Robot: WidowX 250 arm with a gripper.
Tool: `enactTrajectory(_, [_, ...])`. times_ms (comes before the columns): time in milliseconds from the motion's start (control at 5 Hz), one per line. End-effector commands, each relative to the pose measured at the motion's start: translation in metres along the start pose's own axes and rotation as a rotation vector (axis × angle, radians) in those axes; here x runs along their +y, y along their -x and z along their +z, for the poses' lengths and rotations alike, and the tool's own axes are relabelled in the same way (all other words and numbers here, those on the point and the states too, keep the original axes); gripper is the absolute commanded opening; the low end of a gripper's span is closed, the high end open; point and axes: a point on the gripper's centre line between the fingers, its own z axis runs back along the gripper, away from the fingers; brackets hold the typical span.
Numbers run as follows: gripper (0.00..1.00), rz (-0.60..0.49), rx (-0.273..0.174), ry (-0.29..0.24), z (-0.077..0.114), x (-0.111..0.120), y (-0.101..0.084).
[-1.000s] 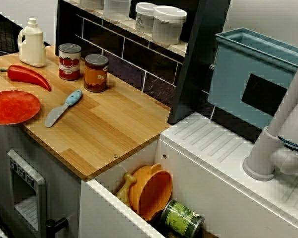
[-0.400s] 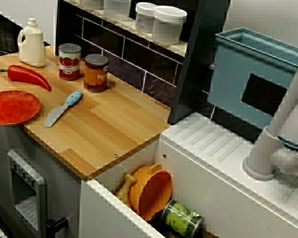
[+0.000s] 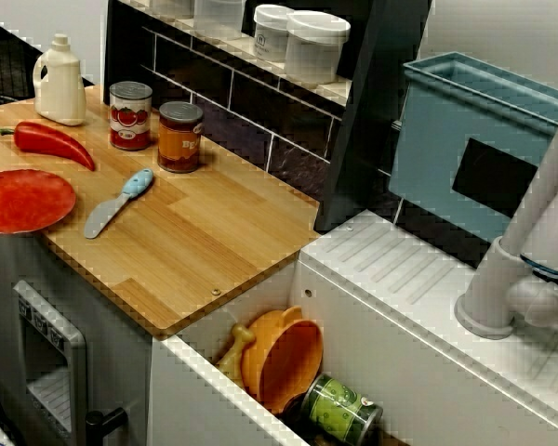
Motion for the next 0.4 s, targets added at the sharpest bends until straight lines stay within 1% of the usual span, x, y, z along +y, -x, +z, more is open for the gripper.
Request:
enactTrajectory(0, [1.00, 0.064, -0.050, -0.112, 0.0211, -0.0119, 0.0108])
enactTrajectory(200, [1.00, 0.293, -0.140, -0.143, 0.0226, -0.0040, 0.0159])
